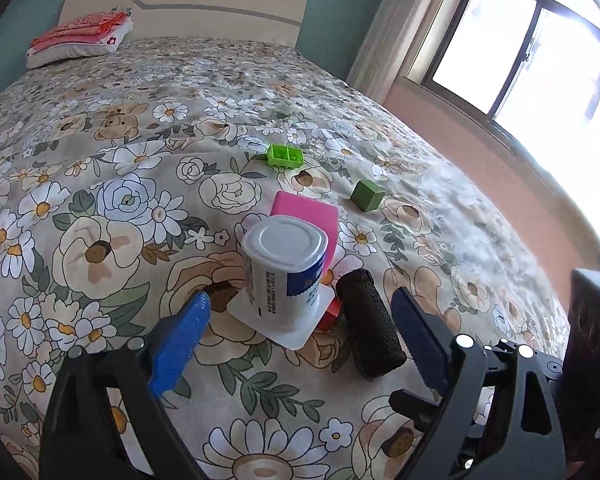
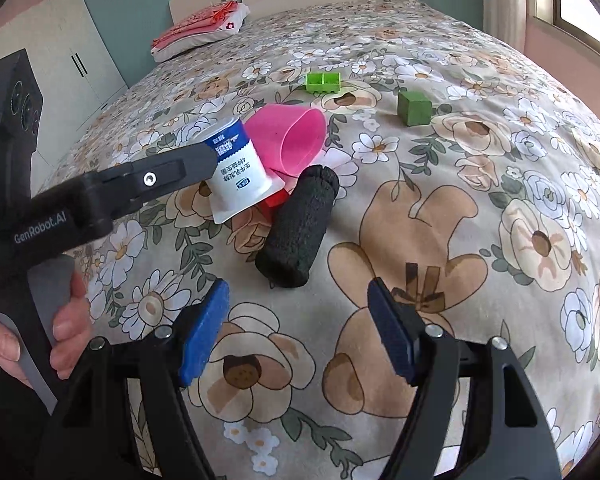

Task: Collect trash
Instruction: 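Grasp the white tub with the left gripper while the right gripper grasps the black foam tube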

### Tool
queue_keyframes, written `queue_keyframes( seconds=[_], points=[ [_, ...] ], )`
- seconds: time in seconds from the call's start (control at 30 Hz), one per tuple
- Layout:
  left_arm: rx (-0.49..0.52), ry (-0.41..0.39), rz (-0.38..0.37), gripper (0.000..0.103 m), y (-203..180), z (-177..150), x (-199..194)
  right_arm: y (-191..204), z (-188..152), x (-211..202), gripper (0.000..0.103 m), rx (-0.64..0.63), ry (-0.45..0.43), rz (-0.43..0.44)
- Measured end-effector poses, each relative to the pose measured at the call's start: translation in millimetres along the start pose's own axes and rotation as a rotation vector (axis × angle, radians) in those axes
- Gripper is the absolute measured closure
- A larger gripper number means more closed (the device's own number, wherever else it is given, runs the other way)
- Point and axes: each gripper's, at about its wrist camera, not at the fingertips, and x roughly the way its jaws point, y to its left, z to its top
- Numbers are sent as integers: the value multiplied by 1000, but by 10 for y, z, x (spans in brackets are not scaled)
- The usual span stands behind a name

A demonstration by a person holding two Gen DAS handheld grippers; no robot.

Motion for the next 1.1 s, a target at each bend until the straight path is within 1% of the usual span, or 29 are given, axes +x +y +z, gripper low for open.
queue_keyframes(
  seconds=[0.07,0.17,0.23,0.37,0.4,0.5,0.53,0.57,0.6,0.63,0.67,0.73,0.93,1.1],
  points=[
    [-15,2,-15,10,38,50,108,-45,63,110,32,31,7,15],
    [-19,4,-19,10,55,91,234,-74,128,249,32,48,11,6],
    [-15,4,-23,10,50,101,298,-81,156,309,32,54,4,2],
    [14,-25,-18,10,9,101,362,-101,178,381,32,67,-8,10],
    [25,-26,-14,10,-3,103,384,-104,180,384,37,70,-14,11],
    [46,-37,4,12,-11,119,417,-125,200,415,45,75,-13,29],
    [48,-43,6,15,-7,128,419,-126,204,424,46,76,-14,33],
    [47,-48,8,20,-2,139,422,-122,204,431,51,75,-14,36],
    [46,-47,5,23,2,151,430,-116,203,439,59,72,-12,47],
    [46,-42,-3,31,2,157,441,-110,203,447,61,72,-10,59],
    [47,-34,-9,40,0,154,458,-108,199,449,61,73,-11,58],
    [59,-21,-2,52,-20,128,490,-121,191,437,62,81,-15,66],
    [59,-50,9,52,-99,68,356,-221,154,350,66,123,-7,98],
    [51,-68,4,52,-205,59,127,-260,121,184,68,124,-12,100]
  ],
)
